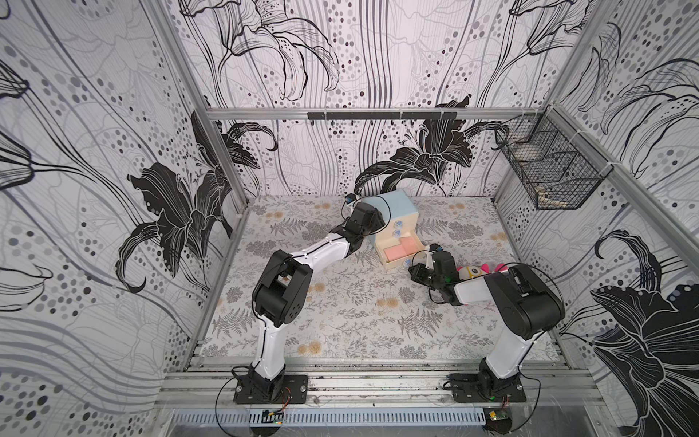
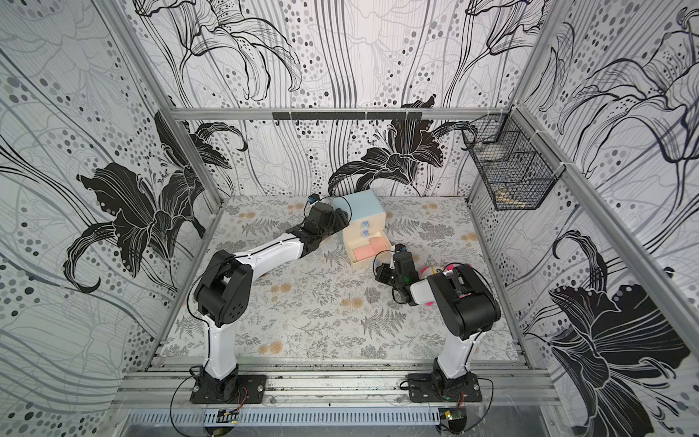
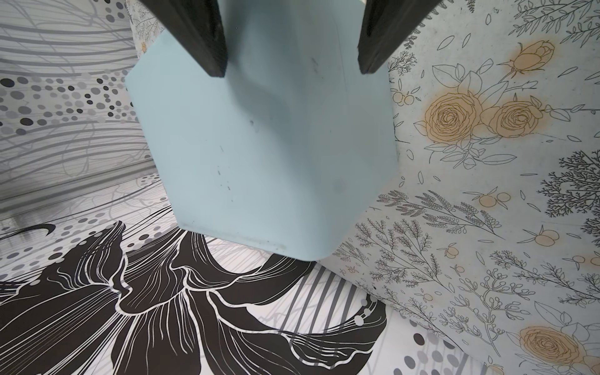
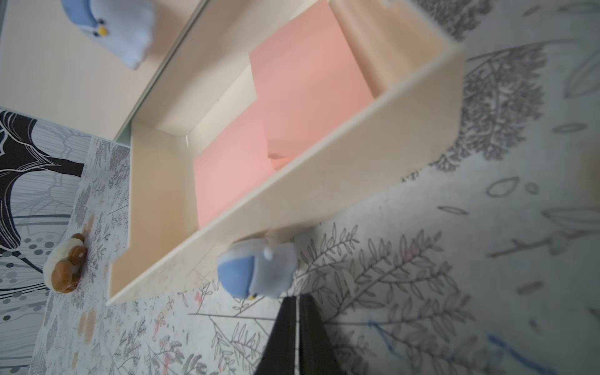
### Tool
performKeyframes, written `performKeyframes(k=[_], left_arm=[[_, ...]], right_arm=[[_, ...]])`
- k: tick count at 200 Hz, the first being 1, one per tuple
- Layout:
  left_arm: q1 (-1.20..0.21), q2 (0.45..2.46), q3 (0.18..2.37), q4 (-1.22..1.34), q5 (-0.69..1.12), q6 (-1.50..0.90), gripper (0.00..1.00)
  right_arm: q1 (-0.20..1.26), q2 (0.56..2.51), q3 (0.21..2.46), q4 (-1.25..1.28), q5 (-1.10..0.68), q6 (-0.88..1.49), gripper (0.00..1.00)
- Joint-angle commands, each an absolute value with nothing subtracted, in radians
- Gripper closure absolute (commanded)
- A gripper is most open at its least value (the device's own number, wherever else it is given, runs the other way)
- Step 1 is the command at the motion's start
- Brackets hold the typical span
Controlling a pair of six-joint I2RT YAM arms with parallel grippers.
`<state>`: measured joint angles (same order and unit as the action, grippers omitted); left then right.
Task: Please put the sticky notes in the drawer by color
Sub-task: Close the drawer in the storage box.
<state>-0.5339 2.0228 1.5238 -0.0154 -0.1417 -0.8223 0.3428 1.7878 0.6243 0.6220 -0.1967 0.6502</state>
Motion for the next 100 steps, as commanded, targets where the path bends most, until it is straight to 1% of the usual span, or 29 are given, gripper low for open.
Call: performKeyframes(k=[1, 58, 100], left_arm=[[-0.531, 2.050, 1.520, -0.092, -0.127, -0.803, 0.33], [-0.529, 2.059, 1.516, -0.084, -0.101, -0.792, 0.35], [-0.529, 2.063, 1.511, -0.080, -0.089, -0.789, 0.35]], right_arm=[[0.347, 1.815, 0.678, 0.648, -0.171, 0.647, 0.90], [0.347, 1.877, 0.791, 0.640, -0.179, 0.632, 0.91], [0.347, 1.975, 0.889, 0.641, -0.192, 0.637, 0.91]])
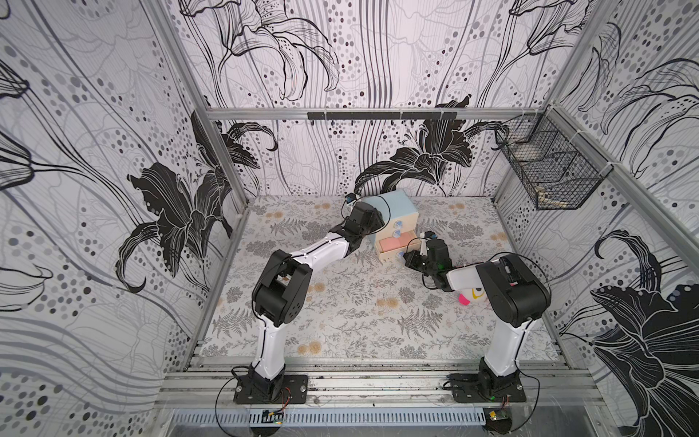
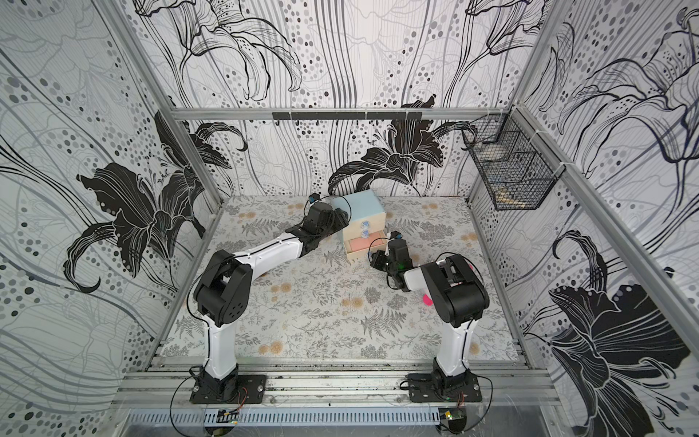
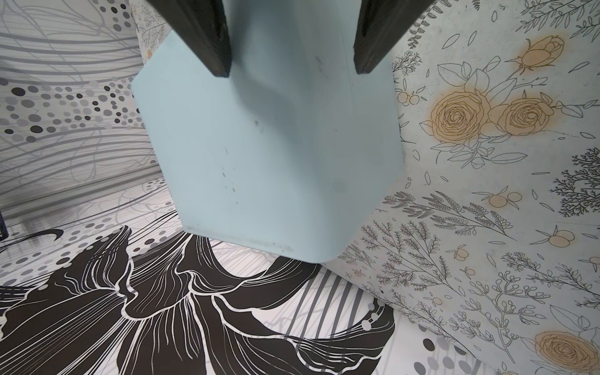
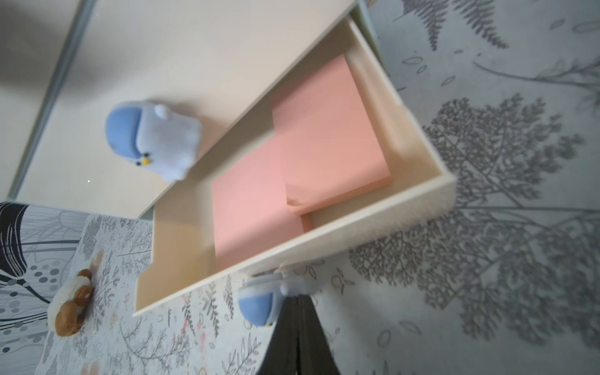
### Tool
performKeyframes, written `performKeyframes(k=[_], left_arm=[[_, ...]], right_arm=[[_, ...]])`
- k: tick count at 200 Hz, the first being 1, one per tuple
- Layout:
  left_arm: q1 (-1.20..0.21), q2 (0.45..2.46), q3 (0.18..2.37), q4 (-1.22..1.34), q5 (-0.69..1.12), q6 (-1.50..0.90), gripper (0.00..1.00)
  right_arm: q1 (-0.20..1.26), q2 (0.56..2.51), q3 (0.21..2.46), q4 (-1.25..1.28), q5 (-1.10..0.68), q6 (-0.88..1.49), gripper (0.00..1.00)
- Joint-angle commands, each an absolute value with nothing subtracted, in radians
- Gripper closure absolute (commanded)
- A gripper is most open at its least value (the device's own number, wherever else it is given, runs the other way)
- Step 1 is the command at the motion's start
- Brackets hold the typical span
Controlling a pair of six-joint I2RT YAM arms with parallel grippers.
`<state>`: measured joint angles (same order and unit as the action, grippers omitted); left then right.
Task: Please put the sticky notes in the drawer by color
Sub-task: Close the drawer in the storage box, then reset both arms
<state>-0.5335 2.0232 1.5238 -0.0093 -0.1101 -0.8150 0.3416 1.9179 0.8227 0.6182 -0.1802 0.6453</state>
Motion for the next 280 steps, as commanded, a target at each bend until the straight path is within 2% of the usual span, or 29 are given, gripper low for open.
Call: performKeyframes(k=[1, 104, 138, 167, 181, 201, 226, 256, 280], left_arm=[[-0.529, 2.063, 1.511, -0.080, -0.089, -0.789, 0.35], [-0.529, 2.051, 1.481, -0.065, -0.072, -0.784, 0.35], [-0.528, 2.030, 1.469, -0.061, -0.080, -0.769, 0.35], [-0.529, 1.991, 1.455, -0.025, -0.091, -0.732, 0.30], [-0.529, 1.959, 1.438, 0.018, -0.092, -0.701, 0.25], [-0.529, 1.892, 1.390, 0.106, -0.103, -0.640, 0.14], [-0.530, 1.764, 1.255, 0.292, -0.146, -0.538, 0.01], [-0.528, 1.587, 0.976, 0.587, -0.212, -0.382, 0.03], [-0.517, 1.474, 0.793, 0.718, -0.261, -0.246, 0.03]], right_arm=[[0.347, 1.978, 0.892, 0.641, -0.193, 0.639, 0.91], [0.348, 2.144, 1.033, 0.780, -0.160, 0.712, 0.86], [0.348, 2.068, 0.967, 0.779, -0.146, 0.706, 0.84], [0.348, 1.935, 0.850, 0.778, -0.104, 0.680, 0.78], [0.348, 1.862, 0.794, 0.764, -0.076, 0.654, 0.71], [0.348, 1.753, 0.724, 0.727, -0.043, 0.590, 0.45], [0.348, 1.586, 0.650, 0.649, 0.038, 0.476, 0.26], [0.345, 1.354, 0.552, 0.563, 0.195, 0.320, 0.02], [0.322, 1.213, 0.467, 0.571, 0.261, 0.208, 0.01]])
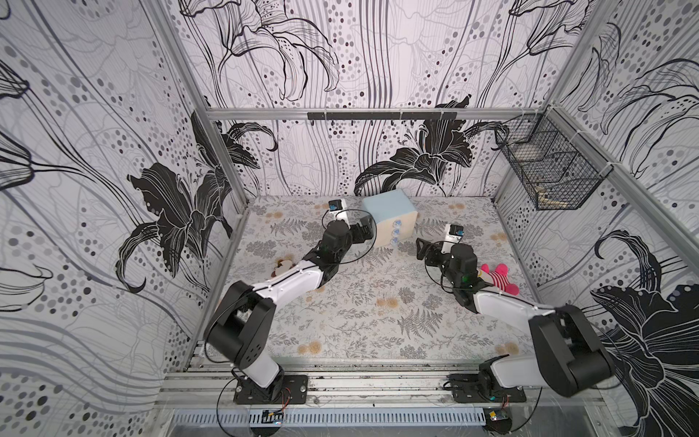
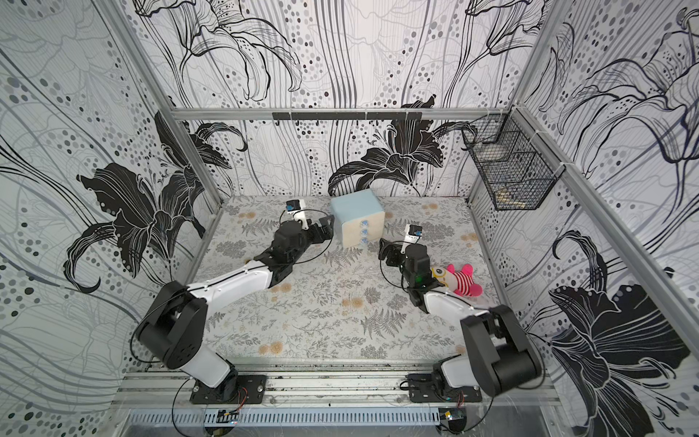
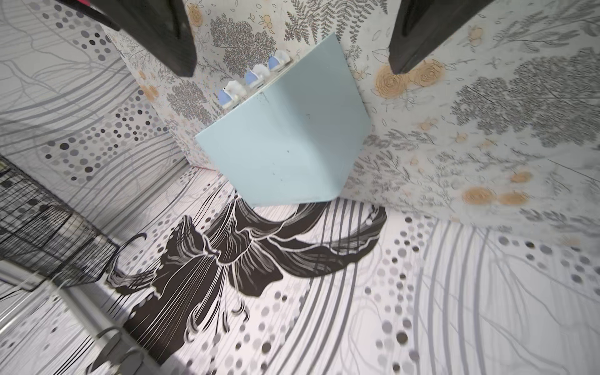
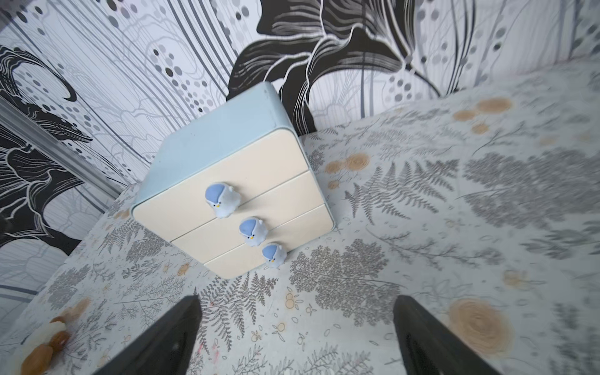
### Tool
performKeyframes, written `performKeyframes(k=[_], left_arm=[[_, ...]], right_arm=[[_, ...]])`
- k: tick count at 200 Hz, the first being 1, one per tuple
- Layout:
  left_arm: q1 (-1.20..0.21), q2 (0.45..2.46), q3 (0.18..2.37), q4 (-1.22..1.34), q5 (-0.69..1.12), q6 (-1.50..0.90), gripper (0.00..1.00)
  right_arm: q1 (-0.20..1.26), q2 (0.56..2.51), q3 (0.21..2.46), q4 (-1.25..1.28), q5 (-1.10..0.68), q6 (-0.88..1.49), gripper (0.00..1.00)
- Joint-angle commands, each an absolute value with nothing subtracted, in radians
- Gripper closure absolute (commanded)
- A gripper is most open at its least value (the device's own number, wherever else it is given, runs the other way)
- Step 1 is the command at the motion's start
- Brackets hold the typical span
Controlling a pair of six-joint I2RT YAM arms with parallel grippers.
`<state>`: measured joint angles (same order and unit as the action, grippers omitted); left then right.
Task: Please put the sticky notes in the drawer by color
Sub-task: Reset both arms
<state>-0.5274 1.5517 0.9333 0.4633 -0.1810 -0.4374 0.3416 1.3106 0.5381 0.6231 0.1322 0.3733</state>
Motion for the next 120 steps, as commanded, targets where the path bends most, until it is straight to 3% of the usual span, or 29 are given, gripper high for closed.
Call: performKeyframes(k=[1, 48, 82, 120], left_arm=[[-0.516, 1.470, 0.789, 0.726, -0.265, -0.241, 0.03], [-0.468, 1.277, 0.390, 1.054, -0.397, -0.001, 0.03], [-0.368, 1.118, 0.311, 0.836, -0.431, -0.028, 0.03], [-0.280, 1.027, 0.214, 0.808, -0.486, -0.006, 0.03]], right_arm=[[0.320, 1.211, 0.464, 0.572, 0.262, 0.201, 0.01], [0.288, 1.122, 0.337, 0.664, 0.433, 0.012, 0.01], [0.210, 1.155, 0.200, 0.916, 0.501, -0.045, 0.01], [0.088, 1.315, 0.168, 1.108, 0.340, -0.027, 0.01]])
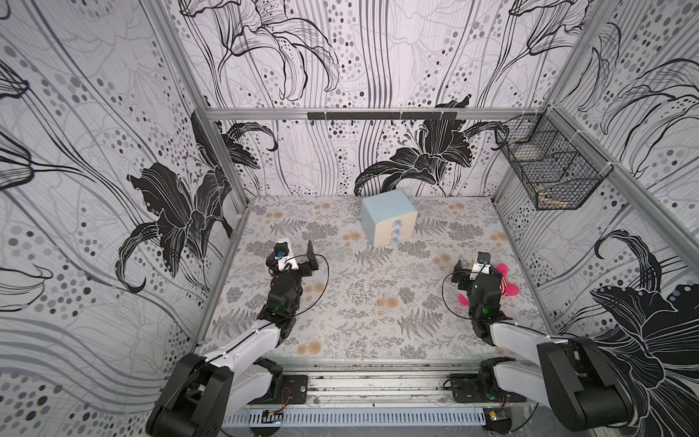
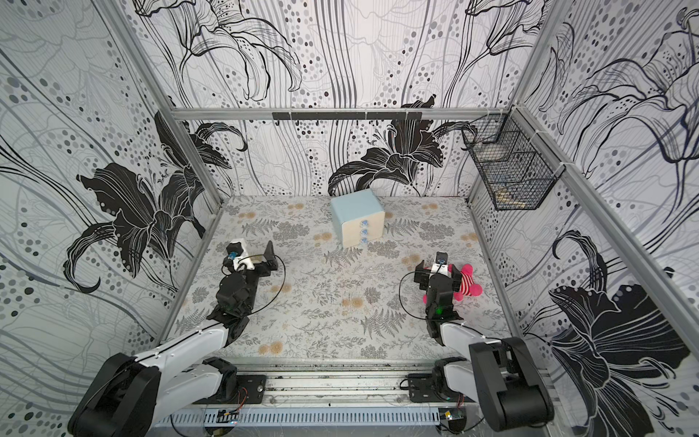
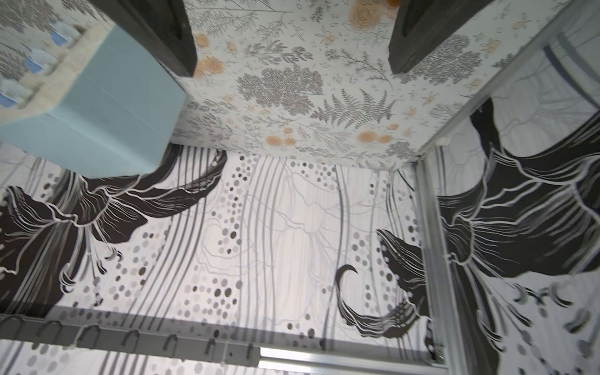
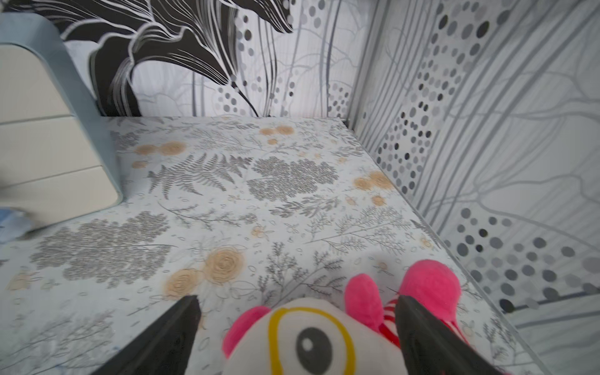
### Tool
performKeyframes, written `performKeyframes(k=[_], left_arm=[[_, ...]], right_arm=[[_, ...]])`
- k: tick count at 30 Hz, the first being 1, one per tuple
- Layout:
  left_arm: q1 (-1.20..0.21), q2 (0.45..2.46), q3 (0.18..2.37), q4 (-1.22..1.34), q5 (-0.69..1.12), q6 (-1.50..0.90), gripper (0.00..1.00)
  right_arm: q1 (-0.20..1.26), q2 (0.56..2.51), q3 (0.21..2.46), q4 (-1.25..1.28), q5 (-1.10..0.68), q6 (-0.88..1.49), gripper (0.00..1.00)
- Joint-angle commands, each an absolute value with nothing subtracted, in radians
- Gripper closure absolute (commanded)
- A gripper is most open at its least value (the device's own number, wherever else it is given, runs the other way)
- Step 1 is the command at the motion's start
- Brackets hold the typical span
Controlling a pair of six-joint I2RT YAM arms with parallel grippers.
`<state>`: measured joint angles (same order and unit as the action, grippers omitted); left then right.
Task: Please put the sticky notes in the drawer by color
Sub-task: Reset both arms
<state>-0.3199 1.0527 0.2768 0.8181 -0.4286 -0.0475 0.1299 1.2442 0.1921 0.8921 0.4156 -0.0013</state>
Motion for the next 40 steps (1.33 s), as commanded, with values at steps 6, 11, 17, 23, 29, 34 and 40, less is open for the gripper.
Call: performKeyframes(k=[6, 11, 17, 23, 29, 34, 40], left_arm=[[-0.205, 1.120, 0.106, 1.084, -0.415, 0.002, 0.02], [-0.133, 1.264, 0.136, 1.164, -0.276, -0.063, 0.02], [-0.078, 1.485, 0.200, 1.264, -0.205, -0.089, 0.02], [-0.067, 1.476, 0.209, 1.224, -0.197, -0.102, 0.02], [-0.068, 1.473, 0.208, 1.224, -0.200, -0.095, 0.02], [-0.067, 1.477, 0.210, 1.223, -0.196, -0.097, 0.02], [-0.068, 1.474, 0.207, 1.226, -0.193, -0.098, 0.02]], right_arm=[[0.052, 1.453, 0.174, 1.222, 0.224, -0.032, 0.01], [0.042, 1.510, 0.210, 1.217, 0.161, -0.049, 0.03], [0.026, 1.500, 0.221, 1.179, 0.129, -0.044, 0.03], [0.023, 1.502, 0.223, 1.180, 0.126, -0.044, 0.03], [0.023, 1.501, 0.222, 1.181, 0.126, -0.044, 0.03], [0.024, 1.502, 0.222, 1.181, 0.126, -0.044, 0.03], [0.023, 1.502, 0.221, 1.182, 0.127, -0.046, 0.03]])
